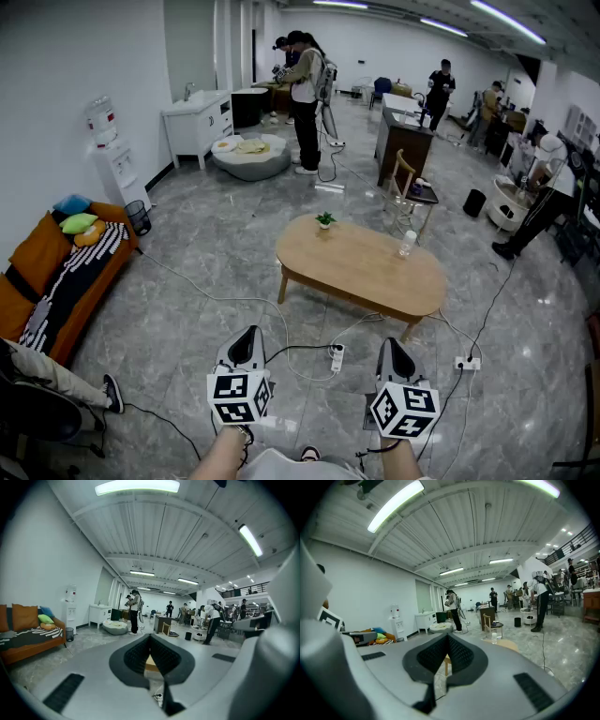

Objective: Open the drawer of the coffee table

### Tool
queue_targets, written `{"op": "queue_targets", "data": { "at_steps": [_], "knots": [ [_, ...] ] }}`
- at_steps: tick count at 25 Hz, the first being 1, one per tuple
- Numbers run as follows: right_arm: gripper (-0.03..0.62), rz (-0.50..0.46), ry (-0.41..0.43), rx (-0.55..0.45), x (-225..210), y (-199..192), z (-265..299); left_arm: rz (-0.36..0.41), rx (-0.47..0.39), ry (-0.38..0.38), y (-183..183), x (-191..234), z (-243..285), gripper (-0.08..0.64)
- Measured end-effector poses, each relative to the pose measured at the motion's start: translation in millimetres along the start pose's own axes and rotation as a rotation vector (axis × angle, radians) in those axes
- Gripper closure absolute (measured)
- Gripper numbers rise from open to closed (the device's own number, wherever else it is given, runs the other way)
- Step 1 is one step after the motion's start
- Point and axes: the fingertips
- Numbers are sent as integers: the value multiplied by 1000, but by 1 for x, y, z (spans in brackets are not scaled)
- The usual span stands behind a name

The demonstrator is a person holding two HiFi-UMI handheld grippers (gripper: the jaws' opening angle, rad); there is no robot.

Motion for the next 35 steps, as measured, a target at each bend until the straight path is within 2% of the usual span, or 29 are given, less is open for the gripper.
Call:
{"op": "queue_targets", "data": {
  "at_steps": [7, 10, 13, 18, 20, 23, 27, 30, 35],
  "knots": [
    [592, 2, 11, 8, -3, -6, 0, 6, 2, 8, -3, -2, 1, 566],
    [592, 53, 40, 11, -4, -7, 1, 4, 5, 11, -4, -3, -1, 566],
    [592, 85, 35, 10, -7, -7, 0, -3, 2, 8, -3, -2, -4, 566],
    [592, 93, 23, 23, -11, -12, -3, -61, -14, -54, -3, -7, -7, 566],
    [592, 96, 20, 23, -11, -13, -4, -61, -13, -67, -4, -9, -8, 565],
    [592, 98, 15, 23, -12, -16, -6, -46, -10, -76, -5, -10, -8, 494],
    [592, 104, 7, 21, -14, -18, -9, -47, -13, -70, -5, -8, -9, 486],
    [592, 108, 0, 24, -15, -19, -12, -48, -6, -74, -6, -6, -11, 431],
    [592, 112, -8, 28, -14, -19, -16, -48, 6, -75, -7, 0, -15, 417]
  ]
}}
Point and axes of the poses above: the fingertips, and each gripper's own axes: z forward along the fingers, x to its left, y out of its top, and after that the axes turned 3 degrees about x, right-handed
